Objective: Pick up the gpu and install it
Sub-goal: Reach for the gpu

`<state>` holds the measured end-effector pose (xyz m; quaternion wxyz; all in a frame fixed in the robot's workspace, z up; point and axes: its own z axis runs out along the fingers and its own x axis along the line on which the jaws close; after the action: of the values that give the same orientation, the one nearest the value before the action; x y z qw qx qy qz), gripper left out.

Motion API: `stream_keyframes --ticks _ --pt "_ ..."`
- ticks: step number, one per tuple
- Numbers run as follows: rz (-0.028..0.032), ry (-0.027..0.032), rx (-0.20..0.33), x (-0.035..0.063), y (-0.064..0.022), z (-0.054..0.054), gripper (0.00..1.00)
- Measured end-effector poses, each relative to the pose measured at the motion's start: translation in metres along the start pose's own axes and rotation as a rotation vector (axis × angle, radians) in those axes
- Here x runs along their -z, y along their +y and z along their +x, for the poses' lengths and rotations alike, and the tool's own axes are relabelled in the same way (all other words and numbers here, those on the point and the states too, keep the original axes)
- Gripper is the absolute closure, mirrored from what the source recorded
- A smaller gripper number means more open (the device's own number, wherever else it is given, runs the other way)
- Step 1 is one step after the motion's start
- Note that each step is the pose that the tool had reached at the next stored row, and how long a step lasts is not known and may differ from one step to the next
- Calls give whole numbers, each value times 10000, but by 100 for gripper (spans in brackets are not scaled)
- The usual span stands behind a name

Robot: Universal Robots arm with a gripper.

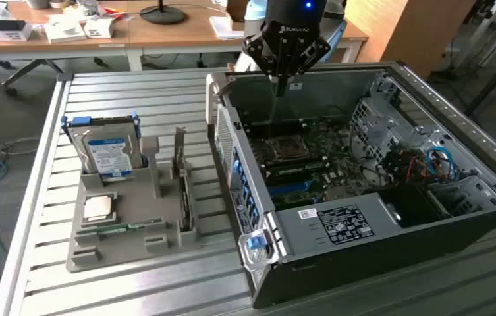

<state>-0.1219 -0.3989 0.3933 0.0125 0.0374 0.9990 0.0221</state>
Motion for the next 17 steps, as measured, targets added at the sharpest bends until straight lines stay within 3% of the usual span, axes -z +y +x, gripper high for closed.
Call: stream_keyframes --ticks 12,17 --pt "0 0 1 0 0 0 89" --pt "0 0 0 1 -4 53 89"
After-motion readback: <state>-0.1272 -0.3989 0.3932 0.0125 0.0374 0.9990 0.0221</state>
